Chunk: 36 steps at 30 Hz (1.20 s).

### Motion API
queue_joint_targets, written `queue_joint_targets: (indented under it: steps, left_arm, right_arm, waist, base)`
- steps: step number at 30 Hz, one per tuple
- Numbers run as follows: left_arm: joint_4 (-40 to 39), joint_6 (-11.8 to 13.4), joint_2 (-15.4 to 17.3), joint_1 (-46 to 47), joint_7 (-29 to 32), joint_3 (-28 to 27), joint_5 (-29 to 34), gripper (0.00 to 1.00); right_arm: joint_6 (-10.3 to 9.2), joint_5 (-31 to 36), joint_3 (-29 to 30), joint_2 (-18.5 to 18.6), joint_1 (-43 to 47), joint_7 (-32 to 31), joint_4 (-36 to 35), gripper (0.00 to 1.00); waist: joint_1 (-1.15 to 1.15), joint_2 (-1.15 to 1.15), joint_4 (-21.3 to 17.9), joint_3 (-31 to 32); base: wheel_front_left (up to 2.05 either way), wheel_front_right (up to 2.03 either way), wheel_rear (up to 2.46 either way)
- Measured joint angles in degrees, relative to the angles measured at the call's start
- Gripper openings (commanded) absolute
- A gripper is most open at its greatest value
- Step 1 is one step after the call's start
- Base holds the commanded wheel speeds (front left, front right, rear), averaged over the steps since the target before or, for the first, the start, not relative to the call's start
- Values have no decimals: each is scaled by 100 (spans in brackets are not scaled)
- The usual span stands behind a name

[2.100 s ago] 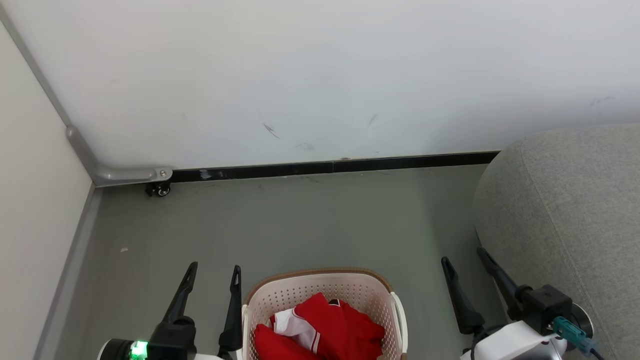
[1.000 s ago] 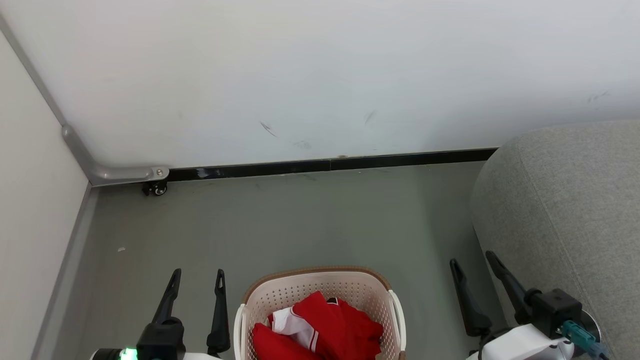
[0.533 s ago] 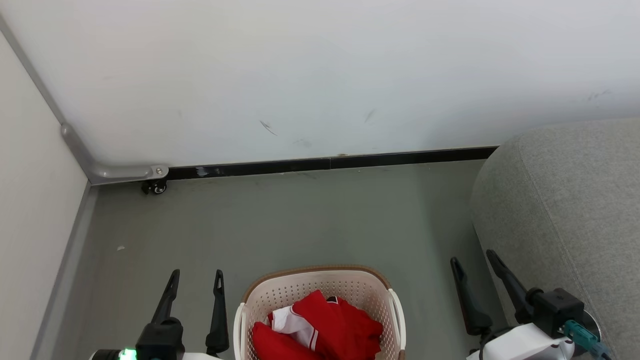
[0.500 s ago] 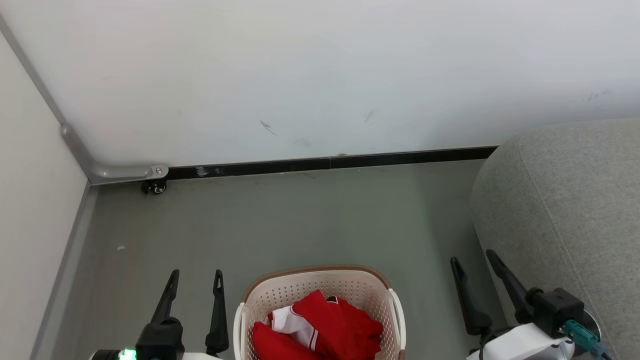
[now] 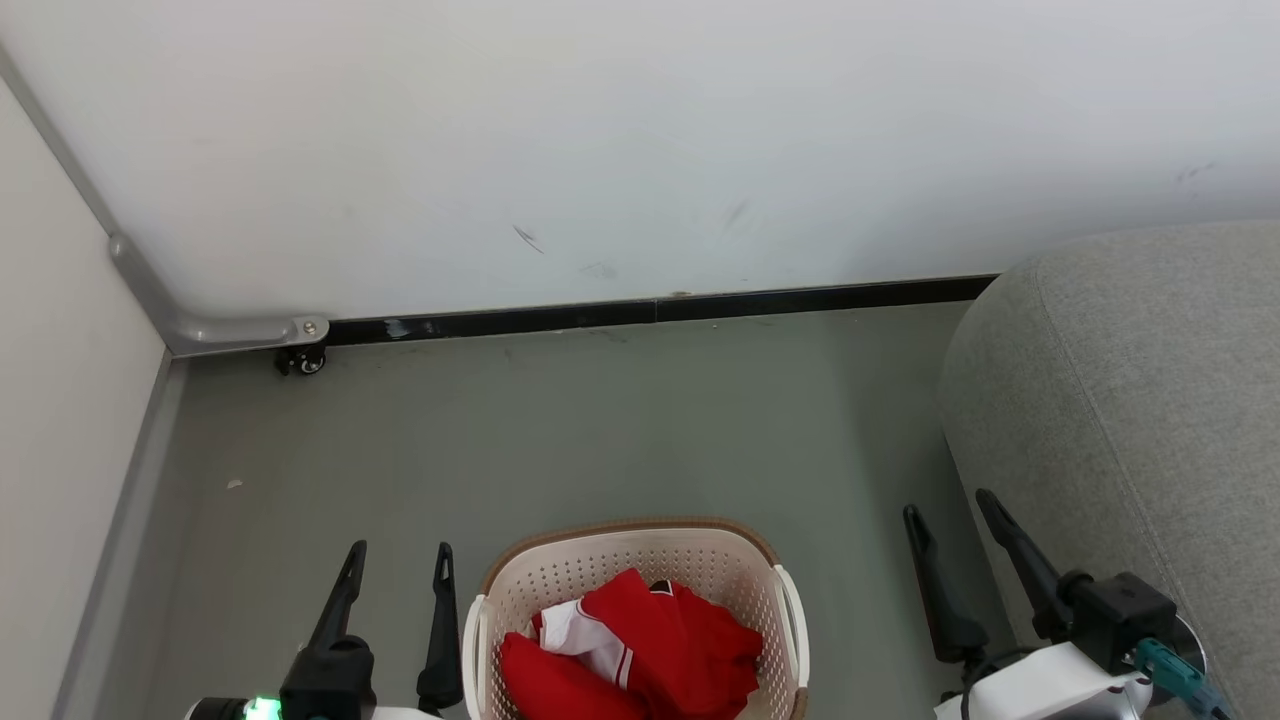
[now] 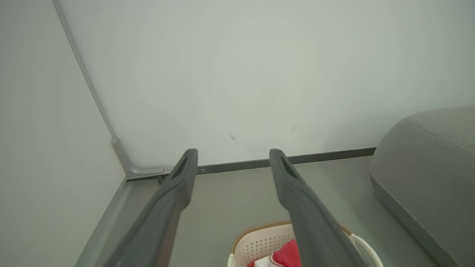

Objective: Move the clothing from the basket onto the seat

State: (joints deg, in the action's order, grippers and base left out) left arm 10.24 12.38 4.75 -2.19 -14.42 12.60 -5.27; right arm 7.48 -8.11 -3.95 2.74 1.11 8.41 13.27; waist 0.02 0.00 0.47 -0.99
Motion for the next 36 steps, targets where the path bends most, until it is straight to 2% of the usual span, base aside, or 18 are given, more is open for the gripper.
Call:
queue_joint_targets:
  steps: [22, 36]
  left_arm:
    - [583, -486, 26, 704, -4, 445, 153, 100]
    - [995, -577, 0, 1350, -4, 600, 319, 100]
  right_arm:
    - [0, 149, 389, -19, 7, 126, -511, 100]
    - [0, 149, 412, -26, -44, 208, -916, 100]
  waist:
    - [0, 0, -182, -613]
    - [0, 0, -440, -1292]
  base:
    - [0, 0, 0]
    - [0, 0, 0]
